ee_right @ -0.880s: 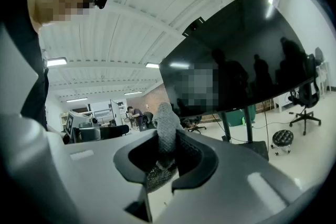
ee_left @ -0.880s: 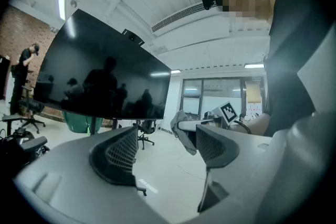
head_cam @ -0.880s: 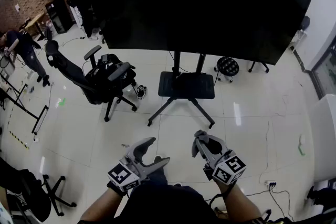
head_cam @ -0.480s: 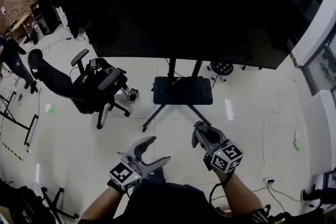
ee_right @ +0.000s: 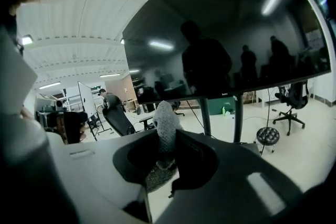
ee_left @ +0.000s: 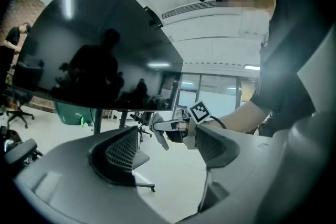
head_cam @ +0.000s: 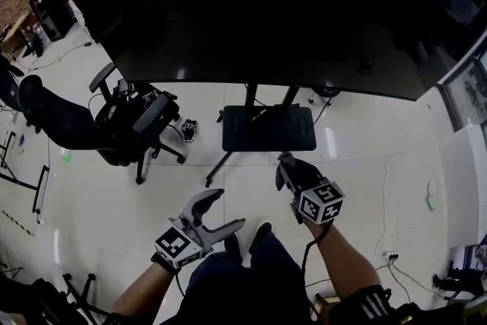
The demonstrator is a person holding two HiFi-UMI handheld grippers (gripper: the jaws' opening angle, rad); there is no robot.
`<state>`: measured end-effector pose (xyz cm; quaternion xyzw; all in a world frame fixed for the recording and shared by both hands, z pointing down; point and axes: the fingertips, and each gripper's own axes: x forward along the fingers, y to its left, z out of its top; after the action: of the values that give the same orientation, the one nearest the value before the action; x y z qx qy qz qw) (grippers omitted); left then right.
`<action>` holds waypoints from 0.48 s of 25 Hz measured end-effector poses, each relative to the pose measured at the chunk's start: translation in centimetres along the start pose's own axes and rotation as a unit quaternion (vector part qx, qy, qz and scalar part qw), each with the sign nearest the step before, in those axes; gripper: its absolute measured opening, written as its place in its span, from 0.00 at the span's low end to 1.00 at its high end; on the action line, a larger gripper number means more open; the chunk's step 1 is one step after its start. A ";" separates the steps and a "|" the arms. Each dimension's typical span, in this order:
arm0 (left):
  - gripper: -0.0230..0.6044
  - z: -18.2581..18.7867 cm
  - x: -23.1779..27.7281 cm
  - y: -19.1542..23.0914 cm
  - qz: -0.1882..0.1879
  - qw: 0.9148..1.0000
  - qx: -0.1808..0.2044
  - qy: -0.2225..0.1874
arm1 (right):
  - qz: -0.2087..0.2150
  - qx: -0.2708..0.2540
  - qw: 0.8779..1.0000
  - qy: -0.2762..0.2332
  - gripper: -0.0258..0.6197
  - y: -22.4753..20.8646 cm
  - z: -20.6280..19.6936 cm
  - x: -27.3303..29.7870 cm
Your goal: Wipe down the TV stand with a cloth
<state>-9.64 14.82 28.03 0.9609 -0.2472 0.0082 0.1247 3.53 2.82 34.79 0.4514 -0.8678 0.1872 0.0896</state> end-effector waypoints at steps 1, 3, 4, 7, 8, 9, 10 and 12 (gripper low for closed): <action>0.63 -0.5 0.6 0.7 0.000 1.000 -0.006 0.005 | 0.000 -0.002 1.000 0.003 0.13 -1.0 -0.1 1.3; 0.63 -1.4 1.9 1.6 -0.002 1.000 -0.018 0.013 | 0.001 0.000 1.000 0.007 0.13 -2.9 -0.3 3.5; 0.63 -1.9 2.5 1.9 -0.003 1.000 -0.022 0.018 | 0.000 0.001 1.000 0.008 0.13 -3.9 -0.4 4.4; 0.63 -2.7 4.1 3.6 0.000 0.999 -0.031 0.024 | -0.004 -0.008 1.000 0.009 0.13 -6.8 -0.5 7.7; 0.63 -2.9 4.7 4.6 0.003 0.999 -0.037 0.023 | -0.005 -0.012 1.000 0.011 0.13 -7.8 -0.5 9.1; 0.63 -3.1 5.2 5.6 0.006 0.999 -0.046 0.024 | -0.007 -0.017 1.000 0.013 0.13 -8.8 -0.6 10.6; 0.63 -3.3 5.8 6.5 0.009 0.998 -0.055 0.025 | -0.008 -0.020 1.000 0.016 0.13 -9.9 -0.8 12.0; 0.63 -3.4 7.1 8.3 0.015 0.998 -0.061 0.024 | -0.011 -0.019 0.999 0.023 0.13 -12.0 -1.0 14.6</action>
<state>-7.20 5.29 33.79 0.9472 -0.2582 0.0178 0.1891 4.86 -14.01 43.37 0.4547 -0.8639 0.1802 0.1203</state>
